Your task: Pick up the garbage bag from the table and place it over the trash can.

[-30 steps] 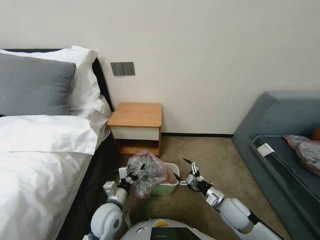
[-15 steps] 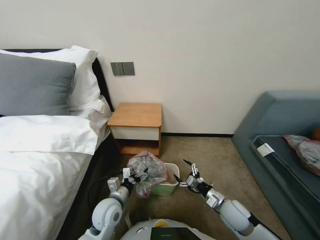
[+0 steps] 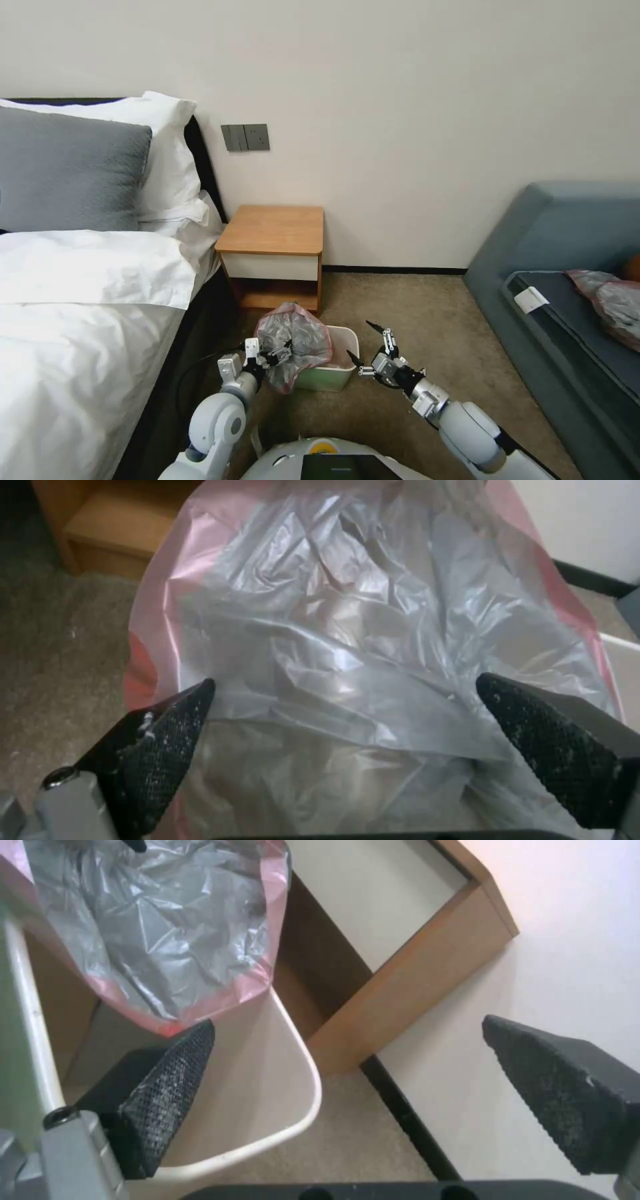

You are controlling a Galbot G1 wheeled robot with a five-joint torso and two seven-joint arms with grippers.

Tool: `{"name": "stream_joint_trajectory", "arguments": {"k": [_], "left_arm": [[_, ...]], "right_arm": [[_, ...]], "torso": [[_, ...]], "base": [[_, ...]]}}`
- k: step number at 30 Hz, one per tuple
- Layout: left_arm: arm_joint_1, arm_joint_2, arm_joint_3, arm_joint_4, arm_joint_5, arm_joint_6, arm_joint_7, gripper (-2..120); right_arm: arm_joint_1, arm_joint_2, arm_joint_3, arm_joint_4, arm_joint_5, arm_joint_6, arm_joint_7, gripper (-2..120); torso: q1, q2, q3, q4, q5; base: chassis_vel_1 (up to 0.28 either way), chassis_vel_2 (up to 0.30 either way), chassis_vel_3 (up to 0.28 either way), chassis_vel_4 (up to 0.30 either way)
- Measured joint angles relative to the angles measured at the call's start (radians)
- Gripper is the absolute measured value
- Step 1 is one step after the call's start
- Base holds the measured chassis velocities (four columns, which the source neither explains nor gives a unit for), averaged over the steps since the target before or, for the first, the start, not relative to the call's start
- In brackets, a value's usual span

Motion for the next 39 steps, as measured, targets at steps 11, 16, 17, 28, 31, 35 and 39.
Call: {"name": "stream_joint_trajectory", "arguments": {"k": [11, 16, 17, 28, 31, 35, 39], "left_arm": [[-0.01, -0.02, 0.005, 0.018, -0.009, 0.02, -0.015, 92], [-0.004, -0.024, 0.007, 0.019, -0.039, -0.027, -0.052, 91], [-0.004, -0.024, 0.007, 0.019, -0.039, -0.027, -0.052, 91], [-0.016, -0.033, 0.012, 0.052, -0.034, 0.007, -0.046, 56], [-0.019, -0.036, 0.015, 0.058, -0.022, 0.015, -0.032, 48], [-0.021, -0.039, 0.019, 0.063, -0.005, 0.022, -0.027, 34], [-0.021, -0.038, 0.019, 0.061, 0.009, 0.024, -0.027, 19]], "right_arm": [[-0.002, 0.003, 0.0, -0.003, 0.0, 0.0, 0.001, 100], [-0.002, 0.003, 0.001, -0.005, 0.0, 0.0, 0.001, 100], [-0.002, 0.003, 0.001, -0.005, 0.0, 0.0, 0.001, 100], [0.0, 0.003, 0.003, -0.004, 0.004, -0.001, 0.0, 100], [-0.005, 0.002, 0.008, -0.001, 0.004, -0.001, 0.001, 100], [-0.008, 0.003, 0.011, -0.001, 0.006, -0.002, 0.001, 100], [-0.009, 0.003, 0.012, -0.001, 0.009, -0.003, 0.001, 100]], "torso": [[0.0, 0.0, 0.0, 0.0, 0.0001], [0.0, 0.0, 0.0, 0.0, 0.0], [0.0, 0.0, 0.0, 0.0, 0.0], [0.0, 0.0, 0.0, 0.0, 0.0], [0.0, 0.0, 0.0, 0.0, 0.0001], [0.0, 0.0, 0.0, 0.0, 0.0001], [0.0, 0.0, 0.0, 0.0001, 0.0001]], "base": [[0.0, 0.0, 0.0, 0.0], [0.0, 0.0, 0.0, 0.0], [0.0, 0.0, 0.0, 0.0], [0.0, 0.0, 0.0, 0.0], [0.0, 0.0, 0.0, 0.0], [0.0, 0.0, 0.0, 0.0], [0.0, 0.0, 0.0, 0.0]]}}
